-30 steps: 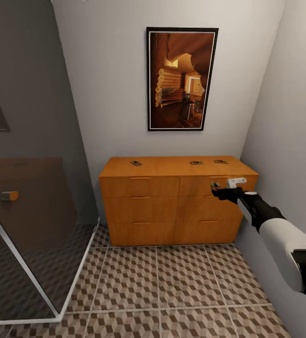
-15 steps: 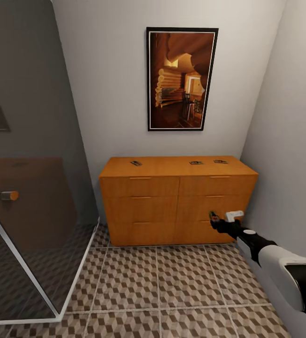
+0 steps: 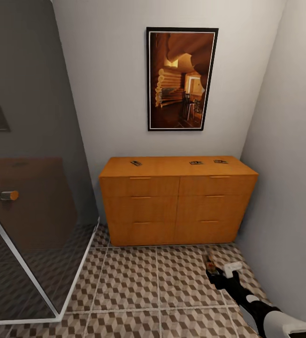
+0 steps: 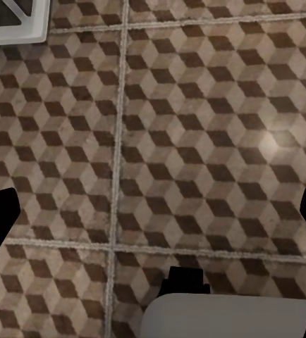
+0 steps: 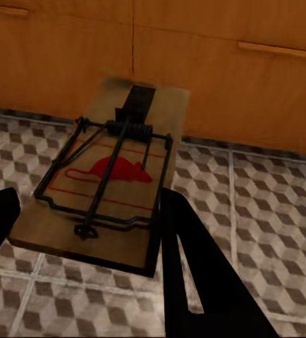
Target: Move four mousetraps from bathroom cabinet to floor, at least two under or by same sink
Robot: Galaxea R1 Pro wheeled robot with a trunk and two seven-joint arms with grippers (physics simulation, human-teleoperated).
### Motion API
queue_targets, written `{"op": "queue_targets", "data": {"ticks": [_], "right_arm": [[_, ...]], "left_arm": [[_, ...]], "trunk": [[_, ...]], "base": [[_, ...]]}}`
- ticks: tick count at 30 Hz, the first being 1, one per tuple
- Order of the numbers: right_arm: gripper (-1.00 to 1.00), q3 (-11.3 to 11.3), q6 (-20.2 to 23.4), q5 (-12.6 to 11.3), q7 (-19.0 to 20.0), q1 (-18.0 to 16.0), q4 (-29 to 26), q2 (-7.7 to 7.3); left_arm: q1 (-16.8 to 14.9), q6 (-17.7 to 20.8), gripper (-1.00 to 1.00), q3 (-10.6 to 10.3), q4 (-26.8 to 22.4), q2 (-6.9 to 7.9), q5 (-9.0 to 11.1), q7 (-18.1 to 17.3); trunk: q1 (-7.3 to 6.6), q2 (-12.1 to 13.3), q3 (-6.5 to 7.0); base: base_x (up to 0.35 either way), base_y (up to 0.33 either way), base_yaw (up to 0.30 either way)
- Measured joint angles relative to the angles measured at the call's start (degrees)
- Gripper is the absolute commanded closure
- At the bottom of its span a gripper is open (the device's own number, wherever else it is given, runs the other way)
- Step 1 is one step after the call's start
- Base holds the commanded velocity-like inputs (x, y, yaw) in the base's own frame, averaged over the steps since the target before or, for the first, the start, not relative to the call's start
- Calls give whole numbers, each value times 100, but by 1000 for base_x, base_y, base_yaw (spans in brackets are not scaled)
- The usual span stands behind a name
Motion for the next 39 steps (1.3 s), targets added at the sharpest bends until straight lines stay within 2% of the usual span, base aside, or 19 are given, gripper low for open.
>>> {"op": "queue_targets", "data": {"ticks": [2,6,8,11,14,16,18,21,23,26,27,31,36,39], "right_arm": [[100,8,-332,8,-20,316,5,109],[100,19,-911,37,-82,794,7,429],[100,-11,-1092,12,-184,991,6,564],[100,-7,-1343,24,-549,1297,8,745],[100,-22,-1496,16,-812,1480,6,842],[100,-31,-1609,13,-1147,1573,5,902],[100,-40,-1668,-15,-1484,1612,5,930],[100,-37,-1701,-16,-1722,1630,5,953],[100,-31,-1710,-13,-1789,1634,3,969],[100,-32,-1759,-15,-1833,1643,4,979],[100,-32,-1799,-15,-1840,1644,3,981],[100,-32,-1881,-15,-1841,1647,-1,982],[100,-33,-1899,-13,-1842,1648,-10,982],[100,-32,-1902,-8,-1839,1648,-12,982]], "left_arm": [[0,0,-100,0,0,0,0,0],[0,0,-100,0,-6,0,0,0],[0,-4,-100,0,-10,0,0,0],[0,-8,-100,0,-19,0,0,0],[0,-2,-100,2,-28,-8,0,0],[0,15,-100,10,-96,-28,-1,6],[-1,44,-100,12,-273,-49,-1,13],[-1,89,-100,13,-537,-114,-2,27],[-2,239,-100,14,-685,-151,-1,31],[-2,866,-100,15,-1098,-206,-1,22],[-4,1178,-100,14,-1339,-217,-2,17],[-7,1983,-100,13,-2125,-253,1,6],[-17,2256,-100,8,-2795,-437,-2,6],[-29,2617,-100,6,-3252,-516,-7,9]], "trunk": [[0,0,0],[0,0,0],[0,0,1],[0,0,0],[0,0,1],[0,0,1],[0,0,1],[0,0,1],[0,0,1],[0,0,1],[0,0,1],[0,0,1],[0,0,1],[0,0,1]], "base": [[0,0,0],[0,0,0],[0,0,0],[0,0,0],[0,0,0],[0,0,0],[0,0,0],[0,0,0],[0,0,0],[0,0,0],[0,0,0],[0,0,0],[0,0,0],[0,0,0]]}}
